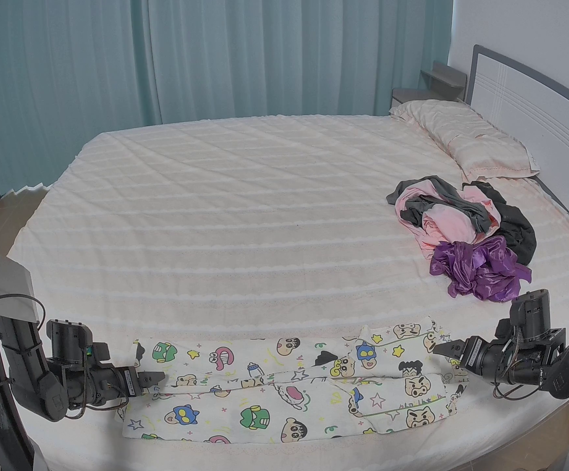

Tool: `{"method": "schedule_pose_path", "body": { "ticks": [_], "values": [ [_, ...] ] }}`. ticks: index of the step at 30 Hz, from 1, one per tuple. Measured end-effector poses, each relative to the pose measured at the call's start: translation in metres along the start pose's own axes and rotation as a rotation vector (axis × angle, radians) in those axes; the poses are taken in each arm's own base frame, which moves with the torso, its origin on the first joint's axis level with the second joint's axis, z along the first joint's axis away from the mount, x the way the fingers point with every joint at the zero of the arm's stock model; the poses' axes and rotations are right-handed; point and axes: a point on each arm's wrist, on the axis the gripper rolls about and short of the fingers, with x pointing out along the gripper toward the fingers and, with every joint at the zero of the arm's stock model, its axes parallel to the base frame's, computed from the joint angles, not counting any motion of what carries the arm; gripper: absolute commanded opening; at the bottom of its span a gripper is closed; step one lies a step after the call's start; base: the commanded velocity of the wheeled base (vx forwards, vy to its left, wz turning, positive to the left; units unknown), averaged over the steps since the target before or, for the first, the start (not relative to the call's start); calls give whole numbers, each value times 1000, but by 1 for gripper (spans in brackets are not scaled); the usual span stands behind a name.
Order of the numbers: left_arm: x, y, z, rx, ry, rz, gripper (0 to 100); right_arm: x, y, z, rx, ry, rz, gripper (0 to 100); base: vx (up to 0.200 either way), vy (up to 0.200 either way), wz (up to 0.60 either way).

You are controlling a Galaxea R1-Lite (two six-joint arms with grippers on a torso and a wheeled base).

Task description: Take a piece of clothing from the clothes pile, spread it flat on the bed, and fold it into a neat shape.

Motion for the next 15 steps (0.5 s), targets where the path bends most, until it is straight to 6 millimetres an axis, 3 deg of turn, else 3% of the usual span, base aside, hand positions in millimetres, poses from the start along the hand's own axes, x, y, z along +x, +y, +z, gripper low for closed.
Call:
{"method": "schedule_pose_path", "body": {
  "ticks": [9, 10, 15],
  "values": [
    [3, -7, -7, 17, 34, -20, 100, 0, -1, -2, 0, 10, -2, 100, 0, 0, 0],
    [3, -8, -7, 19, 37, -23, 0, 0, -1, -2, 0, 14, 2, 100, 0, 0, 0],
    [4, -9, -9, 20, 45, -24, 0, 0, -2, -3, 1, 19, 4, 100, 0, 0, 0]
  ]
}}
